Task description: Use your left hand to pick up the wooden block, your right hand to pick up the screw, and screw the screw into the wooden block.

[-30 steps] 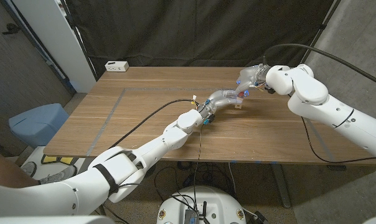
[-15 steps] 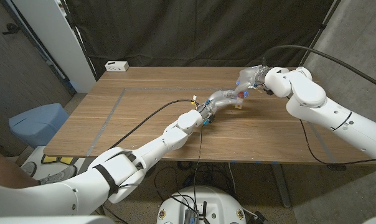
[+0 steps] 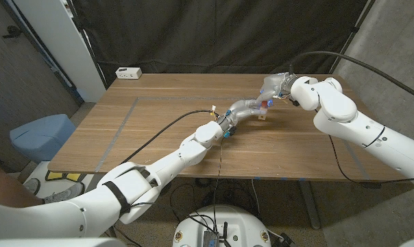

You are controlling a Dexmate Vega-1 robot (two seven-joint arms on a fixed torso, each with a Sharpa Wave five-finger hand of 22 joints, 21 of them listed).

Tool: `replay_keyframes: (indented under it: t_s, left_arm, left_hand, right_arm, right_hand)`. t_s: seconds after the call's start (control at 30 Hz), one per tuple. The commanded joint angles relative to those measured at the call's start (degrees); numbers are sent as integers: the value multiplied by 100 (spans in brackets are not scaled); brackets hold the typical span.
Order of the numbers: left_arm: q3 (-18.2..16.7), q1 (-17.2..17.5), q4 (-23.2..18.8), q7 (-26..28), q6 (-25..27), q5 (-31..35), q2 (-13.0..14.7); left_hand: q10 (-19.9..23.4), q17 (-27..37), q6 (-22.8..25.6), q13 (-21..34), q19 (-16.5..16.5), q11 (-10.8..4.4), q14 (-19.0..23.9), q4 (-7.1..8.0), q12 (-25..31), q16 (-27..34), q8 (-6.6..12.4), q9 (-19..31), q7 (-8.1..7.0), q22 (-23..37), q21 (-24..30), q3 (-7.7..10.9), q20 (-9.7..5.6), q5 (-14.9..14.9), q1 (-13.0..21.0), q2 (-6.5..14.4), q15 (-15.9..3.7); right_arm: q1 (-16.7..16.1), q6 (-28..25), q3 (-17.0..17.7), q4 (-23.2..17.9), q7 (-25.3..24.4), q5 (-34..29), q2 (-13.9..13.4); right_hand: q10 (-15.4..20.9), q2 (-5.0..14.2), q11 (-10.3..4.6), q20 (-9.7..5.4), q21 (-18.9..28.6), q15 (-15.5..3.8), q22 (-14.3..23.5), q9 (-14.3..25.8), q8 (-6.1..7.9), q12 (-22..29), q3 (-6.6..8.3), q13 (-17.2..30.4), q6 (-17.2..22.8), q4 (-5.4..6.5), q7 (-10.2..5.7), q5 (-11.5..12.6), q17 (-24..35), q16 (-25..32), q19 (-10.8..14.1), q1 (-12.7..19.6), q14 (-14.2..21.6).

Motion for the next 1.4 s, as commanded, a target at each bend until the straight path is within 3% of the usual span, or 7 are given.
replay_keyframes:
  t_s: [0.03, 0.4, 0.63, 0.77, 1.0, 1.33, 1.4]
  left_arm:
    - [-12, -58, 121, -37, -68, -20, -36]
    - [-23, -119, 268, -71, -171, -30, -81]
    - [-39, -153, 330, -97, -219, -44, -91]
    - [-54, -151, 291, -67, -217, -34, -63]
    - [-79, -184, 304, -59, -234, -38, -44]
    - [-144, -294, 375, -21, -295, -41, -13]
    - [-165, -317, 390, 4, -321, -38, 4]
  left_hand:
    - [64, -1, 394, 575, 31, -22, 35, 147, 45, -23, 47, 68, 208, 28, 31, 198, 27, 37, -107, 366, -529]
    - [71, -2, 400, 575, 32, -22, 30, 143, 47, -25, 48, 68, 205, 28, 32, 203, 31, 42, -113, 358, -529]
    - [74, 1, 409, 575, 33, -21, 31, 137, 48, -22, 50, 67, 202, 28, 32, 204, 25, 45, -112, 353, -532]
    - [78, 4, 397, 572, 32, -21, 32, 141, 47, -18, 44, 67, 203, 28, 32, 199, 26, 44, -125, 347, -536]
    - [86, 6, 405, 572, 31, -23, 32, 134, 49, -17, 46, 67, 204, 28, 32, 206, 22, 49, -120, 349, -530]
    - [99, 12, 418, 577, 32, -22, 48, 138, 57, -6, 50, 67, 212, 28, 32, 204, 23, 51, -131, 348, -535]
    - [101, 13, 422, 578, 32, -22, 48, 136, 58, -5, 51, 67, 219, 28, 33, 202, 26, 51, -130, 345, -538]
  right_arm:
    - [-190, -351, 194, -191, -233, 40, 12]
    - [-286, -742, 300, -386, -362, 150, -38]
    - [-478, -1011, 446, -473, -780, 308, -21]
    - [-615, -1196, 515, -469, -1155, 431, 84]
    - [-631, -1450, 512, -410, -1491, 745, 206]
    - [-616, -1501, 533, -261, -2158, 1345, 334]
    - [-603, -1470, 540, -207, -2311, 1477, 372]
  right_hand:
    - [77, -12, 11, -17, 1, -474, 24, 5, -43, -24, -42, 5, -34, 5, 49, -6, 7, 17, 69, -106, 84]
    - [71, -82, 93, 12, 7, -420, 24, 20, -225, -87, -129, 4, -341, 42, 89, -10, 7, -5, 124, -303, 147]
    - [130, -78, 183, 55, 7, -410, 25, 39, -380, -98, -141, 8, -643, 31, 114, -3, 2, -10, 154, -349, 226]
    - [273, -21, 344, 81, 1, -368, 25, 59, -488, -71, -136, 18, -845, 28, 132, -2, 8, 10, 164, -379, 343]
    - [250, -1, 536, 169, -7, -319, 24, 76, -636, -118, -147, 28, -1129, -6, 164, -5, 8, -28, 167, -389, 339]
    - [217, 70, 590, 281, -22, -255, 25, 78, -899, -154, -154, 40, -1616, -30, 173, 6, 15, -67, 147, -402, 320]
    - [170, 91, 693, 300, -28, -253, 26, 76, -957, -174, -158, 43, -1701, -31, 167, 10, 19, -79, 129, -414, 307]
